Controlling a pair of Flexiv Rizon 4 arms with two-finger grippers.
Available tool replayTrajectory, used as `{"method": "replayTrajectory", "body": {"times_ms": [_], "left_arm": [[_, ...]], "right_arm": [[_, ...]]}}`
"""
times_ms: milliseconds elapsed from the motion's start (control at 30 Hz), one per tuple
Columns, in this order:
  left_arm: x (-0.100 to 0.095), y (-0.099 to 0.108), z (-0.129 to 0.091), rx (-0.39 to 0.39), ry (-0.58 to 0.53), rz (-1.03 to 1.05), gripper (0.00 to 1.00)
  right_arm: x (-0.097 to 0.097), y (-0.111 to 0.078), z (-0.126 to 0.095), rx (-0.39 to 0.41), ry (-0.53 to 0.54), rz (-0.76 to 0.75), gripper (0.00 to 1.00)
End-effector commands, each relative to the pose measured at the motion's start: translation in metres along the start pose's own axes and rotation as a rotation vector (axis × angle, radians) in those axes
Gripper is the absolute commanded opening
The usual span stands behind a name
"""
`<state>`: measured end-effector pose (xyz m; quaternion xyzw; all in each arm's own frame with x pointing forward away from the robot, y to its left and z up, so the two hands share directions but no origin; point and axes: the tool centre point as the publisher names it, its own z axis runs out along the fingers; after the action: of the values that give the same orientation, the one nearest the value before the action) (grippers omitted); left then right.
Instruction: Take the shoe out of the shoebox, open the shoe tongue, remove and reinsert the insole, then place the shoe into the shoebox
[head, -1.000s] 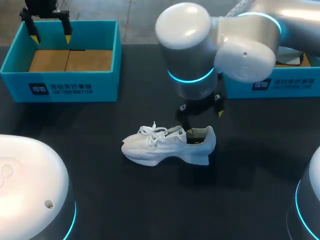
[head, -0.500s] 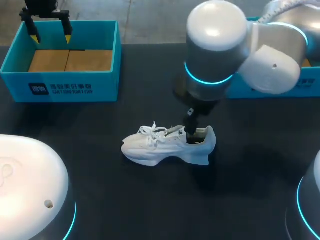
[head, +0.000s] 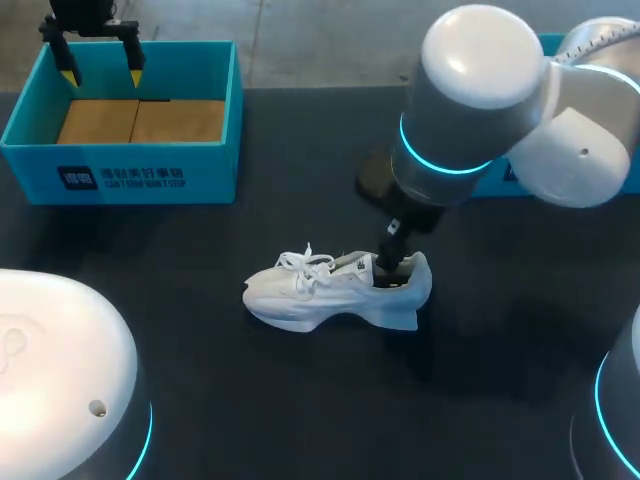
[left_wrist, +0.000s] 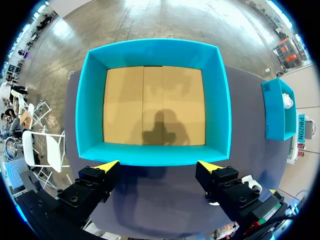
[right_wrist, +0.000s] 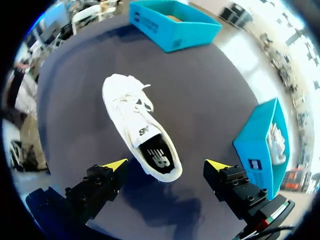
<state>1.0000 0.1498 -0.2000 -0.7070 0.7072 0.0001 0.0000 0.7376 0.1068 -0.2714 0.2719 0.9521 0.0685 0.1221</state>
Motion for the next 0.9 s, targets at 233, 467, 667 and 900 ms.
{"method": "replayTrajectory", "body": {"times_ms": [233, 467, 667, 900], "left_arm": [[0.0, 0.0, 0.0, 0.0, 0.0, 0.0, 1.0], [0.0, 0.0, 0.0, 0.0, 0.0, 0.0, 1.0], [0.0, 0.0, 0.0, 0.0, 0.0, 0.0, 1.0], [0.0, 0.0, 0.0, 0.0, 0.0, 0.0, 1.0]], "right_arm": [[-0.008, -0.019, -0.013, -0.208, 0.062, -0.256, 1.0], [-0.009, -0.03, -0.021, -0.365, 0.155, -0.376, 1.0], [-0.011, -0.04, -0.018, -0.499, 0.183, -0.45, 1.0], [-0.012, -0.046, -0.009, -0.587, 0.208, -0.467, 1.0]]}}
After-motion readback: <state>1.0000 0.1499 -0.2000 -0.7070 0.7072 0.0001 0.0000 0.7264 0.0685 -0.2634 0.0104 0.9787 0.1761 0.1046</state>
